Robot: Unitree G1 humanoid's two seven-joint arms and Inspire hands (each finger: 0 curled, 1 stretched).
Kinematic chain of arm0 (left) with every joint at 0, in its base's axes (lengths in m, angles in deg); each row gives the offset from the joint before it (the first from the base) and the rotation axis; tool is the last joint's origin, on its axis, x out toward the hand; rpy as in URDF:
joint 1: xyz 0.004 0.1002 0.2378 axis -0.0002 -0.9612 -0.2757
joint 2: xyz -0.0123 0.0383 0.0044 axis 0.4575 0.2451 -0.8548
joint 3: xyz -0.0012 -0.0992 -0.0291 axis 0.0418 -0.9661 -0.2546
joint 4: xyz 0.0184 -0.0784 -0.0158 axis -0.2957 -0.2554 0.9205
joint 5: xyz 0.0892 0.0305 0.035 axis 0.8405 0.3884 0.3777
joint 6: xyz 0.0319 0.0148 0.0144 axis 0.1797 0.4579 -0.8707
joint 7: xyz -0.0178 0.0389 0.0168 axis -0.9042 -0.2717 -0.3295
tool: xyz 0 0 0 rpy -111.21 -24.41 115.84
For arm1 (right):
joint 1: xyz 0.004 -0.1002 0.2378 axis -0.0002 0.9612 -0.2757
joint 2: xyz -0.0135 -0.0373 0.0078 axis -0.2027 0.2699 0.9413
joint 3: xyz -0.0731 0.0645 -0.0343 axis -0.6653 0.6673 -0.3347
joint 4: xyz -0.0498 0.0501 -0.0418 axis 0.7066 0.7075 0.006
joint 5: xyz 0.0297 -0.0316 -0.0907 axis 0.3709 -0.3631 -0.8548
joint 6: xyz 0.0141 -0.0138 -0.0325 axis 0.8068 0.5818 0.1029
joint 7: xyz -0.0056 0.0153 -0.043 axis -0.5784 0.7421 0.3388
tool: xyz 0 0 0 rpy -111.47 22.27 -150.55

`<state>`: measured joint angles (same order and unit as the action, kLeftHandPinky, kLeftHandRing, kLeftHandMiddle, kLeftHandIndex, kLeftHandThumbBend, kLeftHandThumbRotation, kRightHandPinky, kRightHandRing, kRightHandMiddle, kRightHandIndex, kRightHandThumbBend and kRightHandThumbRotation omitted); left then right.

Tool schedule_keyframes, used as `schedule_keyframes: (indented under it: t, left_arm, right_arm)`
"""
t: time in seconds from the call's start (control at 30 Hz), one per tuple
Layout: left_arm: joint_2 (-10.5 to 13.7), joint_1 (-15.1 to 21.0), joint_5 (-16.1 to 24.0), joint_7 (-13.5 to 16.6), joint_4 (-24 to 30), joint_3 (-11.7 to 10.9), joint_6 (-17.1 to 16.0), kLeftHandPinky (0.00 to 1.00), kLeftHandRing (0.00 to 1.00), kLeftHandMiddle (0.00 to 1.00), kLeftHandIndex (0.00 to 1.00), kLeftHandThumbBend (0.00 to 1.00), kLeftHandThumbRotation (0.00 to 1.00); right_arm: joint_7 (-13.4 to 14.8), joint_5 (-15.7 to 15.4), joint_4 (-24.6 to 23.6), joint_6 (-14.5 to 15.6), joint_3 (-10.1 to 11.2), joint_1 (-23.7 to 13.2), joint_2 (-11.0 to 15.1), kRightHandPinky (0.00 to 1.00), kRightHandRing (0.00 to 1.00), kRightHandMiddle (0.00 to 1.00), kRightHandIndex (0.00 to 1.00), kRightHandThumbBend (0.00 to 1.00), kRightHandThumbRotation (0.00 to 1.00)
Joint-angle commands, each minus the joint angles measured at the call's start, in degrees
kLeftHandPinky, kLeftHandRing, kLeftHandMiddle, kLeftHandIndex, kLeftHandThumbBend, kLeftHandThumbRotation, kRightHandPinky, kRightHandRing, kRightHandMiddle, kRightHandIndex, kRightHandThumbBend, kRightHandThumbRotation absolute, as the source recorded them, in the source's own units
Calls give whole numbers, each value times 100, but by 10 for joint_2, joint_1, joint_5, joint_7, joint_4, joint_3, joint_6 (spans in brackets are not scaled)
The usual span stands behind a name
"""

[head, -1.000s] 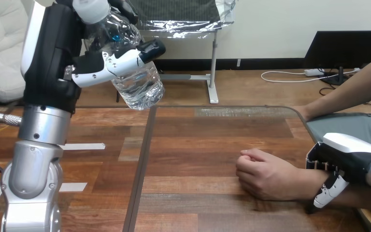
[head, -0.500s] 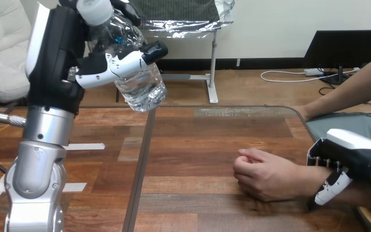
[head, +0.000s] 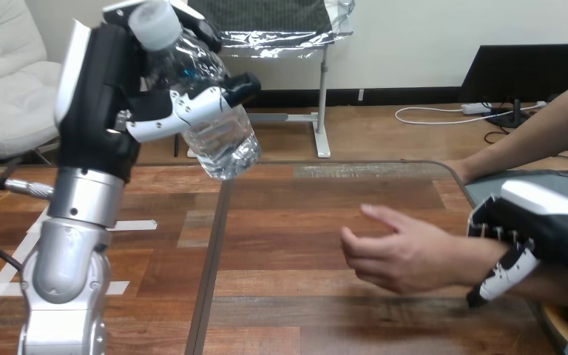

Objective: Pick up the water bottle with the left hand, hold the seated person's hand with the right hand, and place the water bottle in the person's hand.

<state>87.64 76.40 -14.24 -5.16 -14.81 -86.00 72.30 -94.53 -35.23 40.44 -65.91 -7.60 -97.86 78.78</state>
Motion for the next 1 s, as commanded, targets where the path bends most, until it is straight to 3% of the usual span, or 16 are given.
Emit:
schedule_keyframes:
  t: [0.0, 0.53, 0.97]
  left_arm:
    - [-2, 41, -3, 6, 0, 4, -1, 21, 27, 32, 35, 58, 0]
    - [-1, 42, -9, 4, -2, 5, 7, 21, 27, 32, 35, 57, 0]
    - [-4, 48, -9, 1, -15, 10, 6, 22, 27, 32, 35, 59, 0]
  right_arm:
    - [-2, 15, -26, 10, 32, -29, 17, 22, 27, 35, 38, 94, 4]
    - [-29, 16, -51, 38, 46, -41, 19, 21, 26, 34, 38, 92, 5]
    - [-20, 12, -42, 27, 43, -58, 12, 23, 28, 35, 38, 95, 5]
